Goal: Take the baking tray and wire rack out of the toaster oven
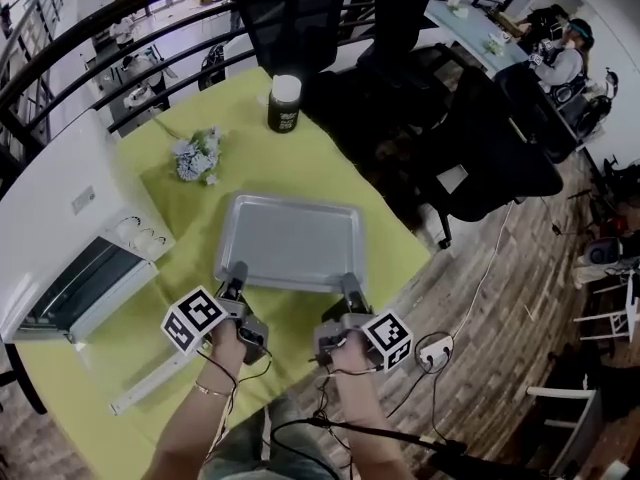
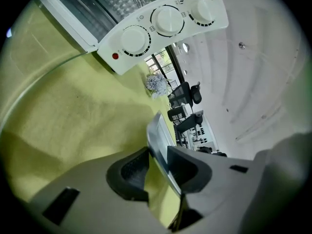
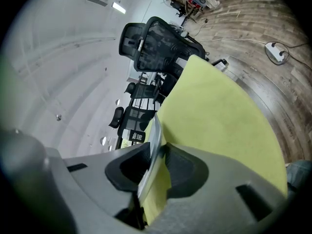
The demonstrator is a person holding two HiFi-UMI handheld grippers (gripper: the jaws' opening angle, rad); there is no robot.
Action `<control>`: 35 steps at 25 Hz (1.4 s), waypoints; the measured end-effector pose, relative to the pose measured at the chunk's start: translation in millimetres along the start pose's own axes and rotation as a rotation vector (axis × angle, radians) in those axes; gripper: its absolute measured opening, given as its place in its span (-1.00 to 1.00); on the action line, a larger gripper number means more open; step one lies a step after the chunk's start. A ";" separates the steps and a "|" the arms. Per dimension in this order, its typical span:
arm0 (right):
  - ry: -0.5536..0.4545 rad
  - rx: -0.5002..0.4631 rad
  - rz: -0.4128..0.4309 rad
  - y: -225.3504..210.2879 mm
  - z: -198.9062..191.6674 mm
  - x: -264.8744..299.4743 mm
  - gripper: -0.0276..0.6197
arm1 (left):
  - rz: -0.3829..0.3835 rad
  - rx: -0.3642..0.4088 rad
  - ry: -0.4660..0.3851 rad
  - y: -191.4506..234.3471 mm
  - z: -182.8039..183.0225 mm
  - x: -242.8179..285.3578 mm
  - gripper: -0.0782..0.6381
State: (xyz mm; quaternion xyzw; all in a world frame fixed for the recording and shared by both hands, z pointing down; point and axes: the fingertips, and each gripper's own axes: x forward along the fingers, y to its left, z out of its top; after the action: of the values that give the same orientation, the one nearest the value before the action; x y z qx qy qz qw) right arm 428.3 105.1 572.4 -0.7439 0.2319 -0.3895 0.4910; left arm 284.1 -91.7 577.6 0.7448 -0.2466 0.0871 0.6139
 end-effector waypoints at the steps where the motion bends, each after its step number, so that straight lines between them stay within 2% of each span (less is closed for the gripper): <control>1: 0.000 0.000 0.000 0.2 0.8 3.1 -0.64 | 0.001 -0.002 0.000 -0.3 1.1 2.6 -0.47; 25: 0.014 0.010 -0.059 -13.7 2.9 25.3 -0.63 | 0.025 -0.020 0.020 7.7 4.3 25.5 -0.47; 35: 0.048 -0.043 -0.093 -18.1 2.6 26.9 -0.61 | 0.070 -0.020 0.038 12.7 1.2 26.2 -0.47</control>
State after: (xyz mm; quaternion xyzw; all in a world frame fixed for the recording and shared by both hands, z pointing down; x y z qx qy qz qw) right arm 445.5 94.3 597.8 -0.7547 0.2171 -0.4246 0.4507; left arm 300.4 -101.2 599.7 0.7278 -0.2615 0.1202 0.6225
